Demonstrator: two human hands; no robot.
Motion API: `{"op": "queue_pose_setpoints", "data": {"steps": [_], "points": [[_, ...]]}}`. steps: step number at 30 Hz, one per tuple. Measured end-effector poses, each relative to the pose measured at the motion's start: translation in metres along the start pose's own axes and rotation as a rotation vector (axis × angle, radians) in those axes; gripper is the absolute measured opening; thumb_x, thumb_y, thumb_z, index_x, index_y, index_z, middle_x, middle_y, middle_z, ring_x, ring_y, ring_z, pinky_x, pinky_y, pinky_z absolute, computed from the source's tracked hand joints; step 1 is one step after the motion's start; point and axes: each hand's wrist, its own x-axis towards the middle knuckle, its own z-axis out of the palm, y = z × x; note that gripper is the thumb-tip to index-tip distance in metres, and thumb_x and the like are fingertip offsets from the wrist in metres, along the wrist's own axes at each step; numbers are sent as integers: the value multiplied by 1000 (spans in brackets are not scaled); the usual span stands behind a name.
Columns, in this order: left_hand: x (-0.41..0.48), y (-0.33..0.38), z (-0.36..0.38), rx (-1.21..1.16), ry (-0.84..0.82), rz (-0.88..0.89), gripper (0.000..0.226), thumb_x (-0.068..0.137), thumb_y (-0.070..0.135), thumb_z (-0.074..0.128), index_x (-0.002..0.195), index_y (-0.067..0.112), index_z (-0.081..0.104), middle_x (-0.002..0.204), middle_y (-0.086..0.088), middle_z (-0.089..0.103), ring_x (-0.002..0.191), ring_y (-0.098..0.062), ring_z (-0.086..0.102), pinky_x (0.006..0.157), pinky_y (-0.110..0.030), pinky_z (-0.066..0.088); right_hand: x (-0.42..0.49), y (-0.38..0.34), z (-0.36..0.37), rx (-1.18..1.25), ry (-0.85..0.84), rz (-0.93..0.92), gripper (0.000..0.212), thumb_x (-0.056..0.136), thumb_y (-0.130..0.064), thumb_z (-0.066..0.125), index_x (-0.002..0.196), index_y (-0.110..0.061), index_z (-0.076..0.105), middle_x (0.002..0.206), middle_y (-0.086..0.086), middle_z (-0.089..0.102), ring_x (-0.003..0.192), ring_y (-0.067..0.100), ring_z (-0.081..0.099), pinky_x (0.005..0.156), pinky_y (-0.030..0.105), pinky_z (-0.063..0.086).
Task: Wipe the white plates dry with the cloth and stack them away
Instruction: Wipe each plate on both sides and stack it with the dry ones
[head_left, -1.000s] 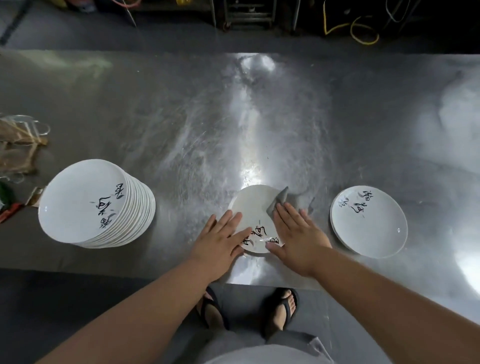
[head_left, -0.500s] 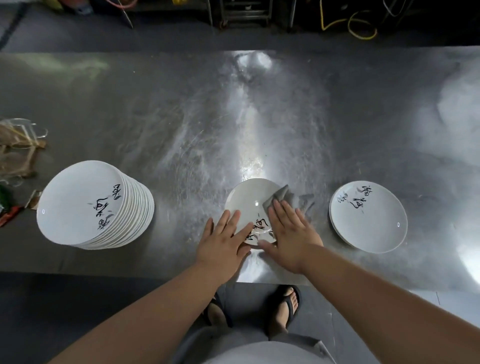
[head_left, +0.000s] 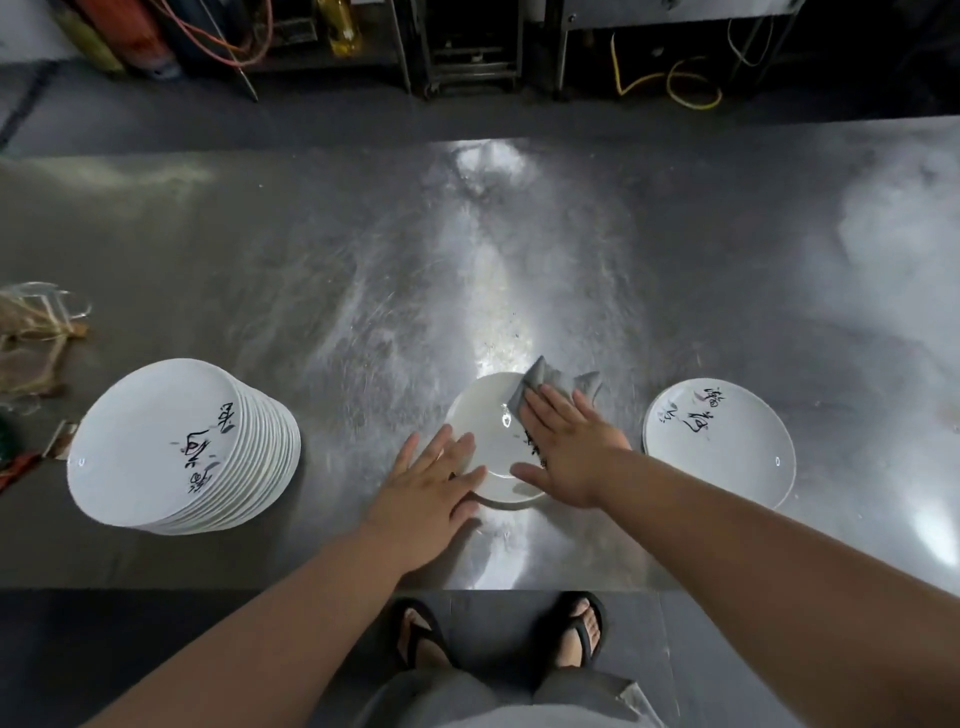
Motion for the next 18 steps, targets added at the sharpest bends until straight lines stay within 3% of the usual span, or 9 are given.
{"op": "queue_pose_setpoints", "data": {"steps": [2, 5, 9, 11, 14, 18], "points": [[3, 3, 0, -41, -29, 11, 56, 109, 55, 17, 162, 38, 27, 175, 4, 2, 161, -17, -10, 127, -45, -18, -3, -9, 6, 55, 16, 45, 97, 94, -81, 6, 163, -17, -20, 171, 0, -27, 155, 17, -30, 129, 45, -12], [8, 6, 0, -144, 32, -24, 47, 110, 49, 34, 153, 34, 46, 173, 1, 19, 161, -18, 11, 124, -34, -16, -34, -30, 27, 161, 36, 111, 98, 93, -81, 0, 162, -16, -23, 170, 2, -29, 154, 18, -32, 129, 45, -12], [19, 6, -7, -192, -13, -7, 43, 110, 43, 40, 147, 26, 55, 173, 2, 18, 161, -15, 9, 125, -31, -10, -81, -54, 43, 139, -60, 27, 111, 74, -84, -20, 161, -16, -24, 167, 5, -35, 153, 22, -36, 127, 49, -13], [20, 6, -8, -220, -17, 15, 41, 109, 40, 45, 143, 22, 58, 173, 1, 19, 161, -16, 9, 127, -31, -4, -78, -50, 38, 126, -57, 8, 106, 79, -83, -18, 162, -18, -22, 168, 4, -32, 154, 21, -33, 127, 47, -14], [18, 5, -6, -293, 14, 25, 34, 108, 39, 50, 133, 20, 63, 171, -2, 26, 160, -19, 15, 127, -31, 3, -37, -34, 19, 114, 5, 54, 93, 97, -79, 3, 164, -18, -19, 170, 3, -27, 156, 21, -28, 127, 45, -15], [16, 8, -5, -242, 25, 9, 40, 109, 42, 46, 141, 21, 57, 171, 0, 25, 160, -18, 15, 129, -36, 6, 2, -24, 13, 47, 33, 53, 91, 96, -79, 3, 163, -22, -21, 168, 0, -32, 153, 20, -34, 127, 46, -17]]}}
